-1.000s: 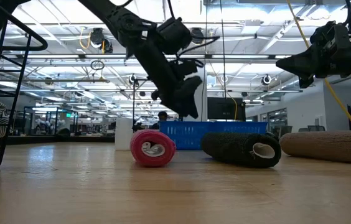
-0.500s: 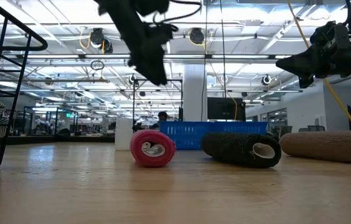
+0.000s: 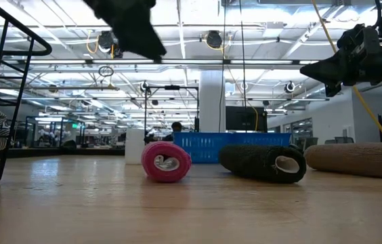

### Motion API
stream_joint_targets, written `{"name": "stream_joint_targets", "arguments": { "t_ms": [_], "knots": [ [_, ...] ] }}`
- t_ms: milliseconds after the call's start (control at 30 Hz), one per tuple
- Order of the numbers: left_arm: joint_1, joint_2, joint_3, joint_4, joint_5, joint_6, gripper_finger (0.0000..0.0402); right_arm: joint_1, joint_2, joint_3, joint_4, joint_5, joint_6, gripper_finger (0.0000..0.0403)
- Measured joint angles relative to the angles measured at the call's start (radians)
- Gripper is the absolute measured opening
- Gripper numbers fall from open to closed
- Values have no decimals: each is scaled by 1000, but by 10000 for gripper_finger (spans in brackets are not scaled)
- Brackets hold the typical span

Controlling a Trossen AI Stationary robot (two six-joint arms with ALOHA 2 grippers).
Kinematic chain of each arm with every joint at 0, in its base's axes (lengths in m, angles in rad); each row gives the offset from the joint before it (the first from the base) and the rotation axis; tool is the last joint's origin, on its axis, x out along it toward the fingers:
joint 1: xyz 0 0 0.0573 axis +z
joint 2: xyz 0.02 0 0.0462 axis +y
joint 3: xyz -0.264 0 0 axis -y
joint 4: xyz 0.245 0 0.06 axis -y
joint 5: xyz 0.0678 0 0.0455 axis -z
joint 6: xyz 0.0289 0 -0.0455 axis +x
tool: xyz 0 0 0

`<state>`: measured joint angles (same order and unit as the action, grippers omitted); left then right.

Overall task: Pick & place medical supplies in basket/bin
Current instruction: Put the transparent pill bottle into the left blue bin

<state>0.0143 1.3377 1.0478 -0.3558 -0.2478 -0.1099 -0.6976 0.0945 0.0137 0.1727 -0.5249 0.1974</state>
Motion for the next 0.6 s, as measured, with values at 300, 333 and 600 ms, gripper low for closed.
{"name": "stream_joint_targets", "arguments": {
  "t_ms": [300, 333, 600],
  "knots": [
    [-22, -156, -228, 100, -53, -120, 219, 0, 17, 0, 1, 0, 0, 4],
    [-22, -162, -245, 131, -53, -134, 220, 0, 18, 0, -4, 0, 0, 4],
    [-47, -148, -333, 152, -15, -166, 211, 0, 28, 0, -5, 0, 0, 4]
  ]
}}
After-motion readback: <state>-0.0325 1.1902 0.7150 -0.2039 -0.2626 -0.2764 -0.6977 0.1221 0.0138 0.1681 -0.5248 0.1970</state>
